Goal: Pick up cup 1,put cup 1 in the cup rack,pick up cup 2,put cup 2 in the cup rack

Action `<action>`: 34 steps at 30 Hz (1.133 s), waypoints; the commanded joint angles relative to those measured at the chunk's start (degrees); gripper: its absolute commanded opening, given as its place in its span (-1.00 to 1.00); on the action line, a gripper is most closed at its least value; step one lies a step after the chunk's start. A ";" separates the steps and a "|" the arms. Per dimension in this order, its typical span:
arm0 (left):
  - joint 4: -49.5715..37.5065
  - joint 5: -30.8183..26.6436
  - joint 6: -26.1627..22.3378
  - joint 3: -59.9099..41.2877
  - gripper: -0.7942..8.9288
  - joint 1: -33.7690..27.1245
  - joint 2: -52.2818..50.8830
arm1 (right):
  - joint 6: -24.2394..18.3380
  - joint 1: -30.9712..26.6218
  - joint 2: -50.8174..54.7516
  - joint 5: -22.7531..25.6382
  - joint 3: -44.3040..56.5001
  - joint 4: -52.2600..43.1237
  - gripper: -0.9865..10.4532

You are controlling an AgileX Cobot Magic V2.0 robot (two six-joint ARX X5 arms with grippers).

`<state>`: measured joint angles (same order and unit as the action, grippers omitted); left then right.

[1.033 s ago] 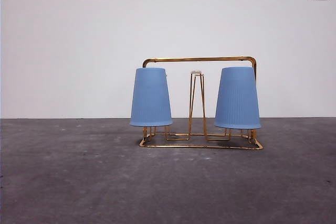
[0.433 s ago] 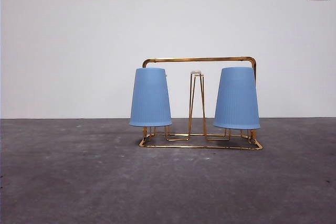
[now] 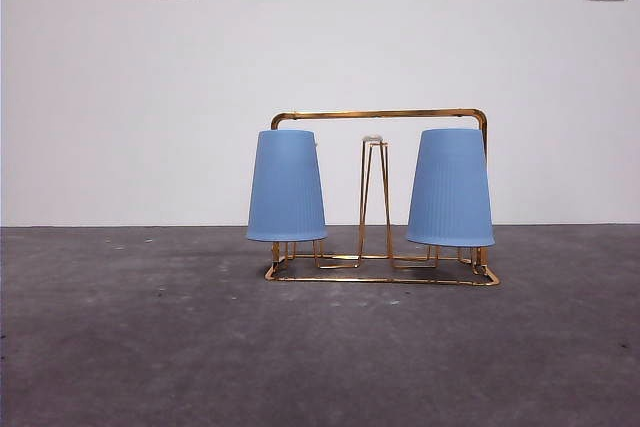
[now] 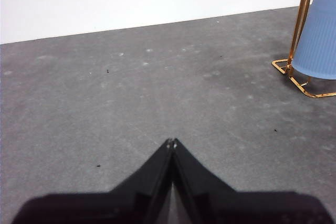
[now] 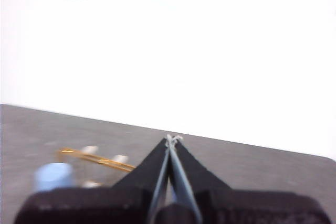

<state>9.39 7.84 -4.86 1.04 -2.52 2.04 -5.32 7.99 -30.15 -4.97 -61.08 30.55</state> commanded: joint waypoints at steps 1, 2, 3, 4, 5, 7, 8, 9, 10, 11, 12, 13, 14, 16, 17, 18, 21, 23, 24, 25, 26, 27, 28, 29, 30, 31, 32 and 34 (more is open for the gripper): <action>-0.26 -0.17 0.33 -0.59 -0.84 -0.22 0.00 | -0.72 -4.02 4.76 -0.20 10.69 -5.66 -0.83; -0.26 -0.15 0.33 -0.59 -0.84 -0.22 0.00 | -0.68 -5.11 6.49 -0.20 14.14 -7.78 -0.83; -0.26 -0.17 0.33 -0.59 -0.84 -0.22 0.09 | -0.70 -6.29 8.79 -0.20 18.73 -10.45 -0.83; -0.26 -0.17 0.33 -0.59 -0.84 -0.22 0.17 | -0.70 -6.97 10.43 -0.17 22.16 -12.41 -0.83; -0.26 -0.17 0.31 -0.59 -0.84 -0.22 0.24 | -0.70 -7.50 12.02 -0.17 25.57 -14.32 -0.83; -0.26 -0.17 0.33 -0.59 -0.84 -0.22 0.42 | -0.63 -8.07 15.52 -0.17 33.14 -18.08 -0.83; -0.26 -0.17 0.33 -0.59 -0.84 -0.22 0.50 | -0.46 -8.07 16.94 -0.15 36.15 -19.41 -0.83; -0.26 -0.17 0.33 -0.59 -0.84 -0.22 0.59 | -0.22 -8.07 18.49 -0.17 39.52 -20.90 -0.83; -0.26 -0.17 0.33 -0.59 -0.84 -0.22 0.66 | 0.26 -8.07 20.04 -0.15 42.62 -21.90 -0.83; -0.26 -0.17 0.33 -0.59 -0.84 -0.22 0.72 | 0.87 -8.07 21.33 -0.15 45.05 -22.53 -0.83; -0.26 -0.15 0.33 -0.61 -0.84 -0.22 0.72 | 1.55 -8.07 22.93 -0.13 48.09 -23.32 -0.83; -0.26 -0.15 0.31 -0.59 -0.84 -0.22 0.74 | 2.23 -8.07 24.09 -0.07 50.12 -23.45 -0.83; -0.26 -0.17 0.33 -0.59 -0.84 -0.22 0.79 | 2.67 -8.07 25.20 0.13 52.00 -23.65 -0.83; -0.26 -0.15 0.33 -0.59 -0.84 -0.22 0.85 | 4.07 -8.07 27.39 0.52 55.74 -23.76 -0.83; -0.26 -0.15 0.33 -0.59 -0.84 -0.22 0.90 | 4.52 -8.07 28.26 0.48 57.07 -23.67 -0.83; -0.26 -0.17 0.33 -0.59 -0.84 -0.22 0.98 | 5.40 -8.07 29.20 0.50 58.51 -23.71 -0.83; -0.26 -0.15 0.33 -0.59 -0.84 -0.22 1.20 | 6.54 -8.07 29.70 0.50 60.26 -21.38 -0.83; -0.26 -0.17 0.33 -0.59 -0.84 -0.22 1.25 | 6.60 -8.07 29.68 0.52 60.26 -20.33 -0.83; -0.26 -0.17 0.33 -0.59 -0.84 -0.22 1.36 | 6.54 -8.07 29.70 0.50 60.26 -20.35 -0.83; -0.26 -0.15 0.33 -0.59 -0.84 -0.22 1.46 | 6.58 -8.07 29.70 0.48 60.26 -20.33 -0.83; -0.26 -0.15 0.33 -0.59 -0.84 -0.22 1.49 | 6.69 -8.07 29.70 0.46 60.26 -20.33 -0.83; -0.26 -0.15 0.31 -0.59 -0.84 -0.22 1.53 | 7.30 -8.07 29.70 0.46 60.26 -20.33 -0.83; -0.26 -0.17 0.33 -0.59 -0.84 -0.22 1.57 | 7.23 -8.07 29.70 0.46 60.26 -20.33 -0.83; -0.26 -0.15 0.33 -0.59 -0.84 -0.22 1.60 | 7.23 -8.07 29.68 0.48 60.26 -20.33 -0.83; -0.26 -0.15 0.33 -0.59 -0.84 -0.22 1.62 | 7.23 -8.07 29.66 0.52 60.26 -20.33 -0.83; -0.26 -0.15 0.33 -0.59 -0.84 -0.22 1.62 | 7.23 -8.07 29.66 0.61 60.26 -20.33 -0.83; -0.26 -0.17 0.33 -0.59 -0.84 -0.22 1.62 | 7.23 -8.07 29.66 0.68 60.26 -20.33 -0.83; -0.26 -0.15 0.33 -0.59 -0.84 -0.22 1.66 | 7.23 -8.07 29.64 0.68 60.24 -20.33 -0.83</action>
<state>9.39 7.86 -4.86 1.04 -2.52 3.64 1.13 -0.03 -0.58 -4.47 -1.26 10.31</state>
